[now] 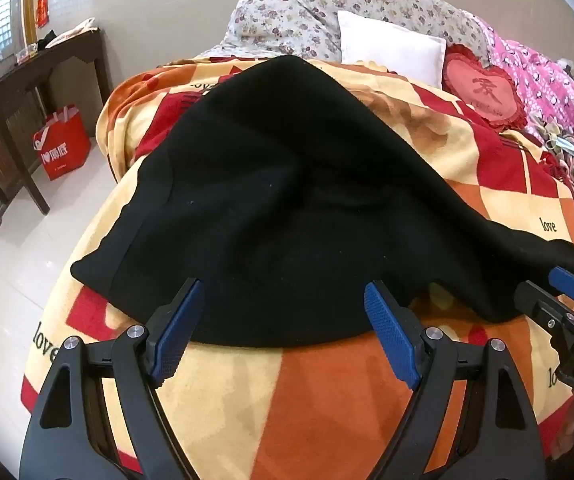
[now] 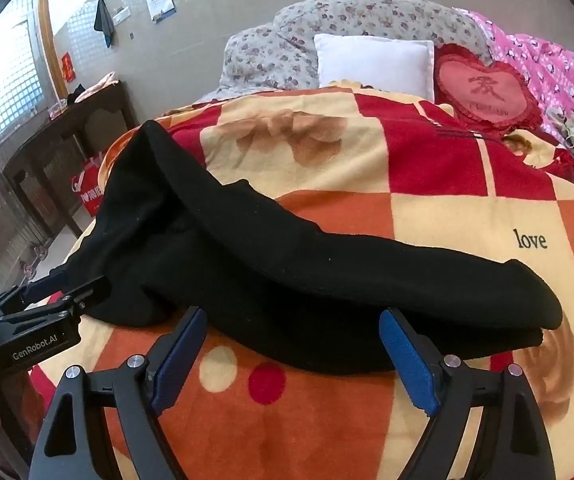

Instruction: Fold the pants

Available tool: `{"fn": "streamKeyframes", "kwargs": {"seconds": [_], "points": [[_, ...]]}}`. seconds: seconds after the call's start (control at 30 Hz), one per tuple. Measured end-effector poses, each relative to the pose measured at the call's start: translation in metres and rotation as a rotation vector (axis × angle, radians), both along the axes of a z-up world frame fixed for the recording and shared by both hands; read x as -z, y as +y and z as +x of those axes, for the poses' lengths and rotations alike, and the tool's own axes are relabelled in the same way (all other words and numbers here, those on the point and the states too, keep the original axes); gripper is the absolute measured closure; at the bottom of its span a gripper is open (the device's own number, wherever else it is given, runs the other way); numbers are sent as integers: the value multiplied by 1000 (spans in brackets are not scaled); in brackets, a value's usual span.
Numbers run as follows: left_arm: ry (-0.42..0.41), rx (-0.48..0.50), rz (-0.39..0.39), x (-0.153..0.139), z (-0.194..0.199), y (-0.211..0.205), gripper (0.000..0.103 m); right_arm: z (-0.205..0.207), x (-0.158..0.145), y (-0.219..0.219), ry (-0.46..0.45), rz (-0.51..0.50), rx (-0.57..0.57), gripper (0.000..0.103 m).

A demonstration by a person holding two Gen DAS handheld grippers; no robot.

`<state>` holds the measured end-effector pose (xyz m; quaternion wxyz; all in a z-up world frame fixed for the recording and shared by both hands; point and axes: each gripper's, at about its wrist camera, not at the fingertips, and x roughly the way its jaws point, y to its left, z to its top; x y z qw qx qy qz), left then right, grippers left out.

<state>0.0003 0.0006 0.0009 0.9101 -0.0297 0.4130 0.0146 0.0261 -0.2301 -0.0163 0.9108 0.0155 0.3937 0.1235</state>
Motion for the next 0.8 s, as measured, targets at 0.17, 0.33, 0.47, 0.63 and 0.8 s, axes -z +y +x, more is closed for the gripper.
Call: {"fn": "streamKeyframes", "kwargs": {"seconds": [0.17,0.33,0.47,0.63,0.8], "points": [[-16,-5,10,4,-1,-6,20,1,0,0,12,6,-8,16],[-12,-2,3,6,1,-4,20,0,1,1,12,-5,-6,16],[-12,3,12,4,0,-6,20,1,2,0,8,-11,-5,16],[-12,-3,11,6,3,-4,20,4,7,4,7,-17,-14,16],[10,-26,27,10,10,2,20,0,9,10,9,4,-80,19]]}}
